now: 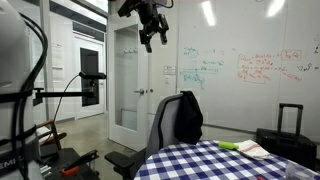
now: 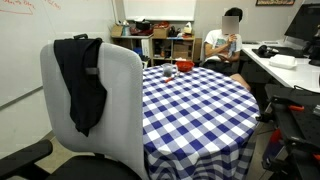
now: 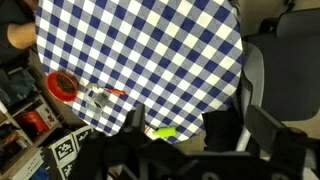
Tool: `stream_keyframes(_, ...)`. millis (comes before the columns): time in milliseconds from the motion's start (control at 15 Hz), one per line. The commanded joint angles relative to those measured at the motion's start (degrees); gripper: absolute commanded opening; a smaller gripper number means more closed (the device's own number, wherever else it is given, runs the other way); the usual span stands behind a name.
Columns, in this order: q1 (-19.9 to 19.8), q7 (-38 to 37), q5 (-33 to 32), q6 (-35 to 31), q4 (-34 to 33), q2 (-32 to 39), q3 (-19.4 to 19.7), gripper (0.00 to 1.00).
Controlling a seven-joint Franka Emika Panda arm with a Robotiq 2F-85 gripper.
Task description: Put the black cloth on the table
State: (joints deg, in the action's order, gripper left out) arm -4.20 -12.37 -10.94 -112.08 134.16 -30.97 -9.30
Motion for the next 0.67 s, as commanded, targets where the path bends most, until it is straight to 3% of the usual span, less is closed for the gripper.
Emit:
stream_keyframes(0, 0.7, -8.73, -2.21, 3.72, -13.21, 14.44, -4.68, 1.0)
stream_keyframes(133, -0.64, -13.55, -0.94, 6.35, -19.45, 21.07, -8.05, 1.0)
stream_keyframes(200, 1.89, -16.38, -1.32, 7.51, -22.36, 24.46, -6.71, 1.0)
stream_keyframes(600, 7.96, -28.53, 2.7, 9.85, -39.89, 41.7, -3.32, 1.0)
